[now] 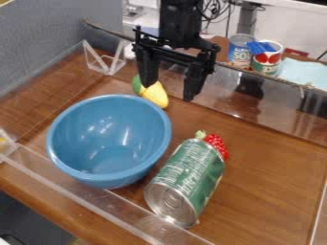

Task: Put the strawberry into the blue bowl

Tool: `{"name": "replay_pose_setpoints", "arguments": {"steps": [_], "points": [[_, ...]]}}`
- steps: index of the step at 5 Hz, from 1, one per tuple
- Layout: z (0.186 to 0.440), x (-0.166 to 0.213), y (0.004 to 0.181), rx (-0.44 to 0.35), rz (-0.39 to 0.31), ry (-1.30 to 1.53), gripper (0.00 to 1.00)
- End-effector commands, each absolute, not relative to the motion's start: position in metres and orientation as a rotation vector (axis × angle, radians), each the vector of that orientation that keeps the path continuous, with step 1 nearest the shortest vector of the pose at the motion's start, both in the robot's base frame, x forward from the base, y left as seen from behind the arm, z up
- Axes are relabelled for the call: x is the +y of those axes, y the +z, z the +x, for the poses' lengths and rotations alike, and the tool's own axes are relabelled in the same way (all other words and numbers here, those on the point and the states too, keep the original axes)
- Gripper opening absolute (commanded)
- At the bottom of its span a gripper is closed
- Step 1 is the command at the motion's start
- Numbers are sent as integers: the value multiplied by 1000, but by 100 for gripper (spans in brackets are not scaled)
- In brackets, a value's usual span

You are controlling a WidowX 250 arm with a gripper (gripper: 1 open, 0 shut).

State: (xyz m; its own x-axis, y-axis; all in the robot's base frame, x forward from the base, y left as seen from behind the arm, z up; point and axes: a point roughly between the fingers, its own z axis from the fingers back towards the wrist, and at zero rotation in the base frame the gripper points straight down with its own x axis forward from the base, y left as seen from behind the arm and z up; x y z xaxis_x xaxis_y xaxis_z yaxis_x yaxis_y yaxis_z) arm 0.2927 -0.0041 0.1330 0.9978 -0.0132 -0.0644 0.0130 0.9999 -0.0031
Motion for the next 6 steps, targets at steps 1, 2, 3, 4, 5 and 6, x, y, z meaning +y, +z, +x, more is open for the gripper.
{"name": "replay_pose_setpoints", "arguments": {"steps": [1,2,3,4,5,6], "points": [[292,-8,126,74,-5,-27,100],[292,-16,117,78,-9,-55,100],[294,-29,106,68,-19,-90,100],[293,-47,93,62,-29,-116,100],[295,-60,76,69,-23,-129,100],[299,-67,63,68,-7,-146,100]]}}
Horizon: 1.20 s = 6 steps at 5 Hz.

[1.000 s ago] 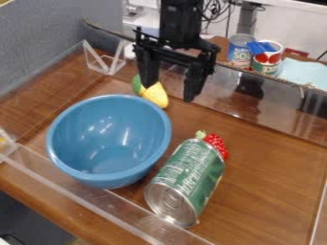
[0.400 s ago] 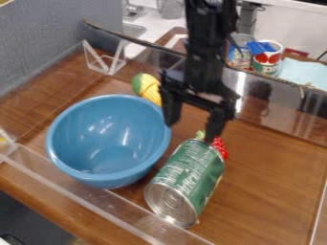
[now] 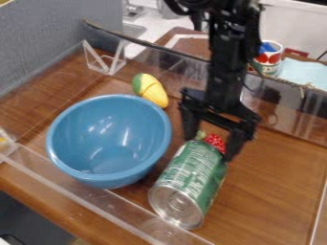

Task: Put the strawberry into the blue bowl

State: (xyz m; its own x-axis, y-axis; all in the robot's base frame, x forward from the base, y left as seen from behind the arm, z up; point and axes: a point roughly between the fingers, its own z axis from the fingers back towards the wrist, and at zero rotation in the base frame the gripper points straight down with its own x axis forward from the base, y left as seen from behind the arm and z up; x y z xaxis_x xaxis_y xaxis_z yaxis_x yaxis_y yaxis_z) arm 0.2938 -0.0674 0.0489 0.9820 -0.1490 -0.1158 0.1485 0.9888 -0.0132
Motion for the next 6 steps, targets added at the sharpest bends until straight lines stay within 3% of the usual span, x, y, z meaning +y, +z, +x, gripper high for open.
{"name": "replay_pose_setpoints", "arguments": {"steps": [1,6], "points": [[298,-70,58,70,11,-155,100],[300,-71,78,-4,2,-174,100]]}}
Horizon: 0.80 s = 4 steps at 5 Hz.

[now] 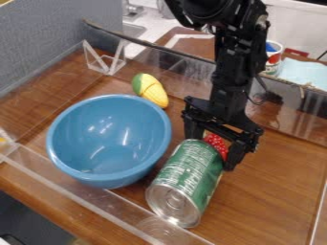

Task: Put the strawberry into the blue bowl

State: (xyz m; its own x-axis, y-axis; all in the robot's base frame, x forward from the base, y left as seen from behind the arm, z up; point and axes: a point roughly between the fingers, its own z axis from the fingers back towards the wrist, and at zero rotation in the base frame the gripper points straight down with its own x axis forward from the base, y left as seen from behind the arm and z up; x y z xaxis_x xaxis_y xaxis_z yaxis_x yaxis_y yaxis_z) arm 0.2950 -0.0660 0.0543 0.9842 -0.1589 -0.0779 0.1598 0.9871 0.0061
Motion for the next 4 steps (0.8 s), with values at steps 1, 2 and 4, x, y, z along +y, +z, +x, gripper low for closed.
{"name": "replay_pose_setpoints", "arguments": {"steps": [1,2,4], "points": [[301,-70,79,-14,2,-175,100],[302,-69,78,-22,5,-176,100],[304,-68,76,-34,12,-179,100]]}}
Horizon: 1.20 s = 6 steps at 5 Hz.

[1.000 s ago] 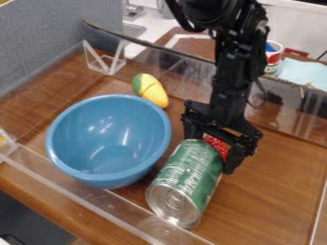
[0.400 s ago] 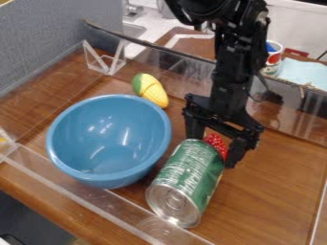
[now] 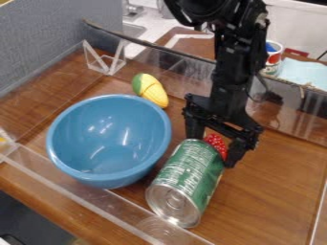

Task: Put the strawberry into the blue bowl

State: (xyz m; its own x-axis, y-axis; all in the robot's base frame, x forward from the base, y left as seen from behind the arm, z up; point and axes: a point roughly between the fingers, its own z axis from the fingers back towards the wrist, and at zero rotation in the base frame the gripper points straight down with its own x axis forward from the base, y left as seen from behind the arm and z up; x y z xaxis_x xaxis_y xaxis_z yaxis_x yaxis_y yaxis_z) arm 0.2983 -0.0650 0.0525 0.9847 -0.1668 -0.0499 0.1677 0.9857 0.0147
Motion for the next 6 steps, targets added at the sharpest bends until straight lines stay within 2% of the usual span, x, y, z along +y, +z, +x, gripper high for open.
{"name": "replay_pose_setpoints", "arguments": {"steps": [1,4,6], "points": [[305,-67,75,-40,16,-181,100],[307,-66,73,-57,27,-190,100],[318,-64,55,-38,34,-178,100]]}}
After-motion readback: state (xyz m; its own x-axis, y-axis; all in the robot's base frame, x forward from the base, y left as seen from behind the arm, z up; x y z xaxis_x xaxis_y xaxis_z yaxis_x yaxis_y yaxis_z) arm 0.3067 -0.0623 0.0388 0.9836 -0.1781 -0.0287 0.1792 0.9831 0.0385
